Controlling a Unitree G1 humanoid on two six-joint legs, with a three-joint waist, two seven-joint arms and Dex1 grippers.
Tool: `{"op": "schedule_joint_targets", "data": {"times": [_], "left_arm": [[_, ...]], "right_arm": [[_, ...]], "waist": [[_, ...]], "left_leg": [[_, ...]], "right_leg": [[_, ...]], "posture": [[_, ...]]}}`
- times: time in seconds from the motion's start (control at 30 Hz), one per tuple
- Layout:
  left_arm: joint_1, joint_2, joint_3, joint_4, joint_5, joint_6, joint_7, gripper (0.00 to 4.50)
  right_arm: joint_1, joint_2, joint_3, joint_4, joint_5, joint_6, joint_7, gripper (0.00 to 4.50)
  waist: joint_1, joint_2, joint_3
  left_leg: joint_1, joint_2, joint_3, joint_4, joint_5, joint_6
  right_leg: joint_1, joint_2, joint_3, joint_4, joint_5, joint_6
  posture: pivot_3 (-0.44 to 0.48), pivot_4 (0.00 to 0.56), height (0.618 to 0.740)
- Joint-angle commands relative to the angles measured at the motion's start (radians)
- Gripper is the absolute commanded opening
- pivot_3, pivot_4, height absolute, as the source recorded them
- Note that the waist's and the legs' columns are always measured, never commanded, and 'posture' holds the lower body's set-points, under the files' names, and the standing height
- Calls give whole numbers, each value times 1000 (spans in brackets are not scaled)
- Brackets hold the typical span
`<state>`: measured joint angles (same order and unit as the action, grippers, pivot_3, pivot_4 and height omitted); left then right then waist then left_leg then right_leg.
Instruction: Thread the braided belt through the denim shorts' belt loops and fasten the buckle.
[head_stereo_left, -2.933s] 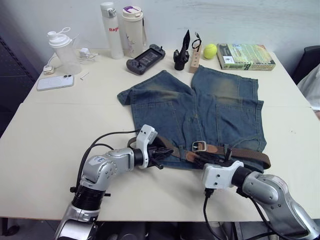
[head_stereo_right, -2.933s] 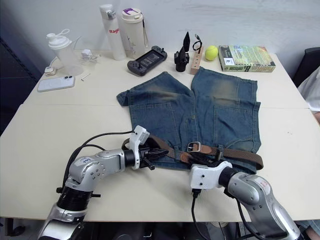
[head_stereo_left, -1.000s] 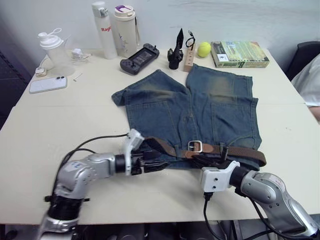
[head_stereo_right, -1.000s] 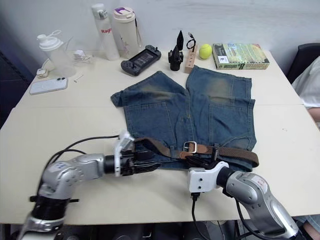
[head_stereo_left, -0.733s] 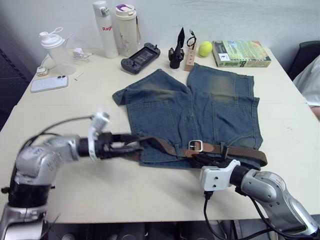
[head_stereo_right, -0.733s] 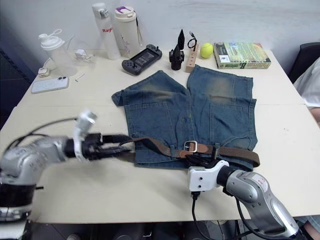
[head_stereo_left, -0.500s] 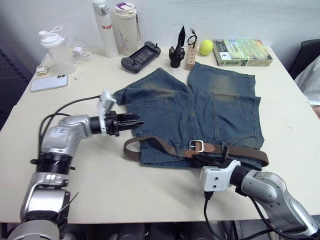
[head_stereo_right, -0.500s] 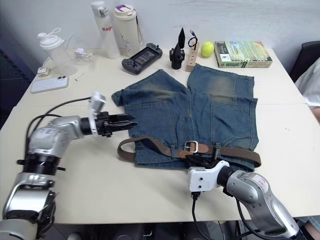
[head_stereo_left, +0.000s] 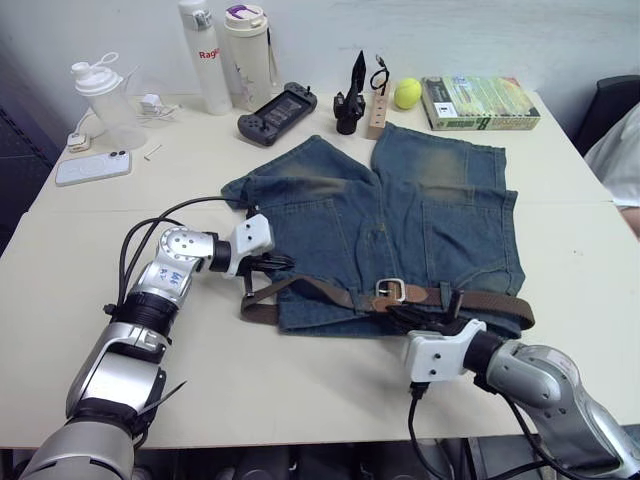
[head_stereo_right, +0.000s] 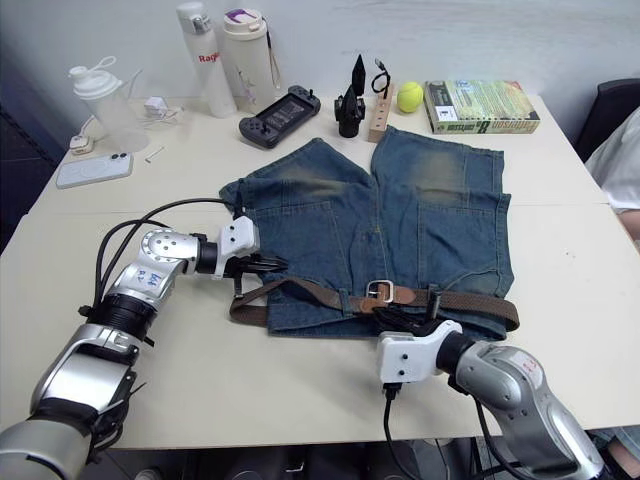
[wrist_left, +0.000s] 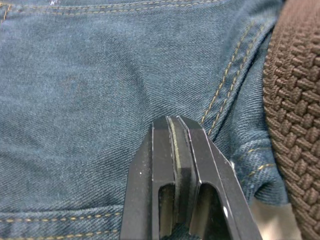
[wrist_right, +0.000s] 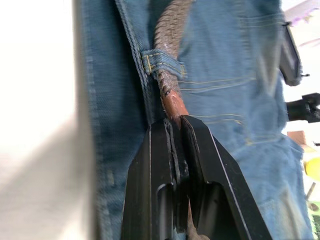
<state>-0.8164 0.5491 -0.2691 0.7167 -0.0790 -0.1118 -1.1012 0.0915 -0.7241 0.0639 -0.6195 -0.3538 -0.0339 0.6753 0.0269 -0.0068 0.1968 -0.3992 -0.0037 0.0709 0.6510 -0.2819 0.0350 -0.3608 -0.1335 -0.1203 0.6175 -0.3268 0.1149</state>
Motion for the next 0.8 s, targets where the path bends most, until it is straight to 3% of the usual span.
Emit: {"op": "schedule_joint_targets", "data": {"times": [0.03,0.47,0.8], "left_arm": [[37,5,-29,74,79,-8,-4,44],[52,-11,-23,94,95,-69,-6,44],[60,-10,-21,105,115,-115,0,44]], "right_arm": [[2,-39,-128,-79,79,16,32,0],[-79,-253,-383,95,227,-46,169,0],[-78,-264,-476,114,270,103,183,0]], "waist": [[0,0,0],[-1,-1,-1],[0,-1,-1]], "left_leg": [[0,0,0,0,0,0],[3,0,1,0,0,1],[4,0,0,1,0,2]], "right_leg": [[0,0,0,0,0,0],[3,-1,0,1,0,0],[4,-1,0,2,0,0]], "posture": [[0,150,724],[0,150,724],[0,150,724]]}}
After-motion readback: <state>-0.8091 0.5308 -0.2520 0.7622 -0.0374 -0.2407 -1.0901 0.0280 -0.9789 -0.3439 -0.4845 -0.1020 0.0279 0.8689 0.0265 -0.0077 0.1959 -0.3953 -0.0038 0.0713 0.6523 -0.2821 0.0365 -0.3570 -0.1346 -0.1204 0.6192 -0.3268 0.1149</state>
